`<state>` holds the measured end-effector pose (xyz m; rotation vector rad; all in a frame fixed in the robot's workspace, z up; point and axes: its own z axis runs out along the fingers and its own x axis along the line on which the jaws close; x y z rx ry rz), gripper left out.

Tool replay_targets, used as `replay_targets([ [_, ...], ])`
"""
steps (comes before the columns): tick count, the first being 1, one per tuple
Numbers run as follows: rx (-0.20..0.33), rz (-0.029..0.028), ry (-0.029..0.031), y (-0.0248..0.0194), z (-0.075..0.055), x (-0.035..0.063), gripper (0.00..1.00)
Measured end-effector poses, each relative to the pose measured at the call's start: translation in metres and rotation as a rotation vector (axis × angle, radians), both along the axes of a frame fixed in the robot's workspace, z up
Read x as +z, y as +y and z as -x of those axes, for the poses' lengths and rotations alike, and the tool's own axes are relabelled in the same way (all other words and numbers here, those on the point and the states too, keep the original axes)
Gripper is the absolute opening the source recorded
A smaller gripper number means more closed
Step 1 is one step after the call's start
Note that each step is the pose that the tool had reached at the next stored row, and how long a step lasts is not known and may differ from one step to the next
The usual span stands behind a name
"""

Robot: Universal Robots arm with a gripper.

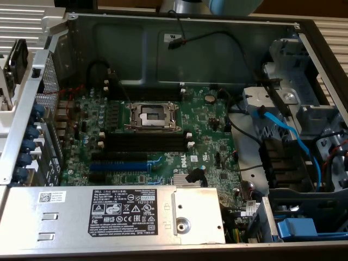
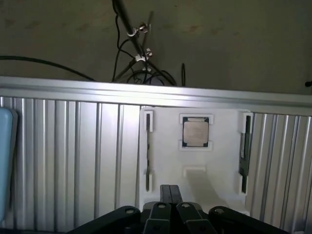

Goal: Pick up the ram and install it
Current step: 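Pick up the ram and move it above insertion slot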

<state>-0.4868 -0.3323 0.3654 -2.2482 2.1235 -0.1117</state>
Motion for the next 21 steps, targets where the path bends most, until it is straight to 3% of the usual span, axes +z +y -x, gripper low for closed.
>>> replay_targets([
  [6,0.018,-0.0019,0.0019,-0.0062,-0.001,-0.0107,0.1],
  [10,0.02,-0.0062,0.005,-0.0121,-0.003,-0.0168,0.1],
  [12,0.021,-0.0119,0.0086,-0.014,-0.005,-0.0187,0.1],
  [14,0.021,-0.0198,0.0175,-0.0155,-0.007,-0.02,0.1],
  [18,0.021,-0.0341,0.0492,-0.0185,-0.011,-0.0217,0.1],
  [21,0.021,-0.0415,0.0612,-0.0206,-0.017,-0.0238,0.1],
])
